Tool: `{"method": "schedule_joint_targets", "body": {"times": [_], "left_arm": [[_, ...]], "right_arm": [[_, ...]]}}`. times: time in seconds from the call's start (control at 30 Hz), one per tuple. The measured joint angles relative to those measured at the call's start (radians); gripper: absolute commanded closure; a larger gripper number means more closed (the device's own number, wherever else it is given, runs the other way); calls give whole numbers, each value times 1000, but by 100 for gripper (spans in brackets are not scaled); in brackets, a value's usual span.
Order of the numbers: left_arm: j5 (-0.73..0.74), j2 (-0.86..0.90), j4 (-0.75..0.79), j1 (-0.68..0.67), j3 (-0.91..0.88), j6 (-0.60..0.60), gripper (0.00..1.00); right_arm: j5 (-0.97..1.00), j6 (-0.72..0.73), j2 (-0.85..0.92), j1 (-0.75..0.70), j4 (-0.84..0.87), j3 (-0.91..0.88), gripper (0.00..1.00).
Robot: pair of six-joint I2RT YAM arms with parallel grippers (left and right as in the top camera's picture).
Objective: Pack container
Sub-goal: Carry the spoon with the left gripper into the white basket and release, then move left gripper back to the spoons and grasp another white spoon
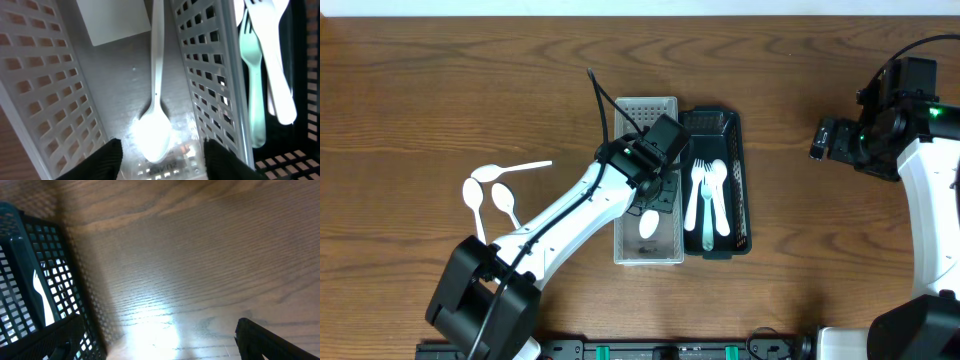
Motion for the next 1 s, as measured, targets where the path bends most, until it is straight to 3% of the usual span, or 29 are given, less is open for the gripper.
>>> {"method": "schedule_joint_targets", "body": {"times": [0.17, 0.37, 0.57, 0.77, 1.0], "left_arm": [[-25, -76, -37, 0, 0, 51, 30], [-138, -312, -156, 58, 2, 47, 21], [-201, -488, -266, 369, 6, -19, 14], [-146, -462, -253, 658, -13, -49, 13], [-81, -288, -181, 796, -113, -54, 13]], "right_arm": [[0, 0, 0, 0, 0, 0, 1], [0, 0, 0, 0, -2, 0, 1], [0, 0, 0, 0, -16, 0, 1], [-14, 0, 0, 0, -22, -1, 1], [-23, 0, 0, 0, -24, -1, 1]]}}
